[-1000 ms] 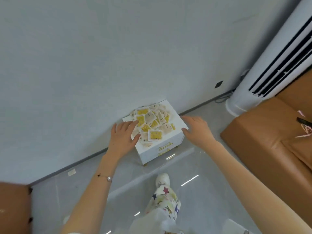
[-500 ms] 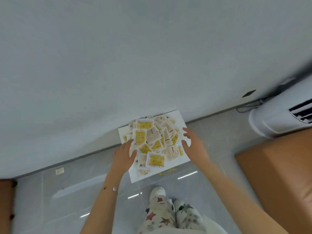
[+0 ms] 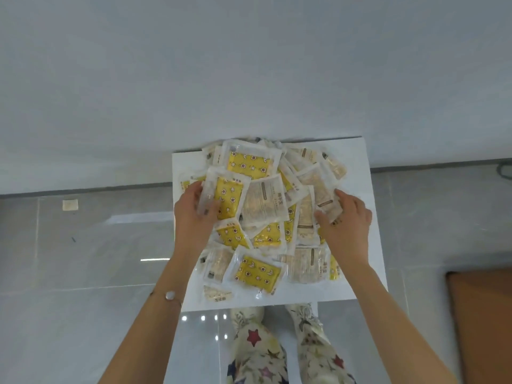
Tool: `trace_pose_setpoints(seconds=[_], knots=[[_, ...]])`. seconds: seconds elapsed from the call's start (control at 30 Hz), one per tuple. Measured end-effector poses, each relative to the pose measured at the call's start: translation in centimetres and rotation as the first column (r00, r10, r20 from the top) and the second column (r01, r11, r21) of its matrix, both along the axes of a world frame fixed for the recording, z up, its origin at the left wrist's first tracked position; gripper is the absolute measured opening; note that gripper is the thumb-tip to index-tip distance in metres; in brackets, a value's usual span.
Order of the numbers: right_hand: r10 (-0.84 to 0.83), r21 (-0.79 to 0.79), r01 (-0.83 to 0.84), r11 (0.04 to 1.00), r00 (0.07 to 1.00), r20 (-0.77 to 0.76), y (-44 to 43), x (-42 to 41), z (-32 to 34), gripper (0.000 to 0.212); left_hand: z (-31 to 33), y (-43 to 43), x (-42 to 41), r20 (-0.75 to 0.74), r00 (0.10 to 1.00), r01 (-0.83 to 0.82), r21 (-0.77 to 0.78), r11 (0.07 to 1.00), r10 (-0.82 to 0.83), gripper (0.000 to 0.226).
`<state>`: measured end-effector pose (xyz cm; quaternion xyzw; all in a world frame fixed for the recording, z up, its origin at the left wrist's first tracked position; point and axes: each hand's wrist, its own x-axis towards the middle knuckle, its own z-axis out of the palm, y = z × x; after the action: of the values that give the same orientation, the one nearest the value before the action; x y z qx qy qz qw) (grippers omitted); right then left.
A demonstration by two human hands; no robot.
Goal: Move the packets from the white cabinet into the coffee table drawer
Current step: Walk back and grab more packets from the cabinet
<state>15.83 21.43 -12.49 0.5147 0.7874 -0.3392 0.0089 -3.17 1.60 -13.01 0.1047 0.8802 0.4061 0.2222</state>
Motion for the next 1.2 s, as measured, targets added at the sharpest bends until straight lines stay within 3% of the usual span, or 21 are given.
trace_pose_setpoints(seconds=[0.1,0.17,0.23,0.37,0.57,0.63,0.8,0.87,0.97,1.1,1.2], knots=[[-0.078,-0.096,0.072,0.993,0.995,-0.059,0.5,-0.5,-0.8,0.063,-1.3,0.5,0.2,-0.029,0.997,0.067,-0.222,0.973,-0.075,0.073],[-0.144,-0.162,0.128,0.978,0.985,-0.094,0.8,-1.1,-0.7,0.049,-1.8,0.8,0.4,0.003,0.999,0.047,-0.311,0.949,-0.049,0.084],[-0.224,-0.241,0.189,0.952,0.966,-0.128,1.1,-1.3,-0.4,0.035,-2.0,1.0,0.5,0.042,0.998,-0.029,-0.249,0.968,0.04,0.069],[-0.298,-0.323,0.235,0.917,0.941,-0.162,2.0,-0.9,0.1,0.034,-1.0,1.7,0.8,0.045,0.997,-0.052,-0.166,0.985,0.06,0.041],[-0.259,-0.286,0.206,0.936,0.953,-0.16,2.3,-0.1,1.0,0.015,-0.3,1.6,0.6,0.07,0.994,0.083,-0.044,0.996,-0.08,0.052],[-0.19,-0.266,0.152,0.952,0.974,-0.121,1.9,-0.4,1.3,0.026,-0.3,2.0,0.8,0.05,0.983,0.182,-0.05,0.982,-0.179,0.054],[0.092,-0.053,-0.083,0.995,0.977,0.191,0.3,-1.1,0.7,0.094,-0.3,3.3,1.4,-0.091,0.94,0.315,-0.14,0.939,-0.329,0.053],[0.127,-0.007,-0.128,0.992,0.972,0.198,-0.2,-1.2,0.3,0.1,-0.1,3.3,1.6,-0.102,0.932,0.329,-0.162,0.93,-0.348,0.053],[0.068,-0.082,-0.058,0.995,0.991,0.118,0.6,-1.3,-0.4,0.082,-0.1,3.4,1.5,-0.113,0.897,0.399,-0.207,0.893,-0.427,0.053],[-0.018,-0.265,0.004,0.964,0.998,-0.052,2.1,-0.5,-0.3,0.027,0.4,4.1,1.1,-0.075,0.873,0.46,-0.204,0.864,-0.482,0.054],[-0.119,-0.286,0.063,0.956,0.976,-0.183,2.4,0.1,0.5,0.014,1.0,4.4,1.1,-0.055,0.877,0.46,-0.189,0.867,-0.478,0.054]])
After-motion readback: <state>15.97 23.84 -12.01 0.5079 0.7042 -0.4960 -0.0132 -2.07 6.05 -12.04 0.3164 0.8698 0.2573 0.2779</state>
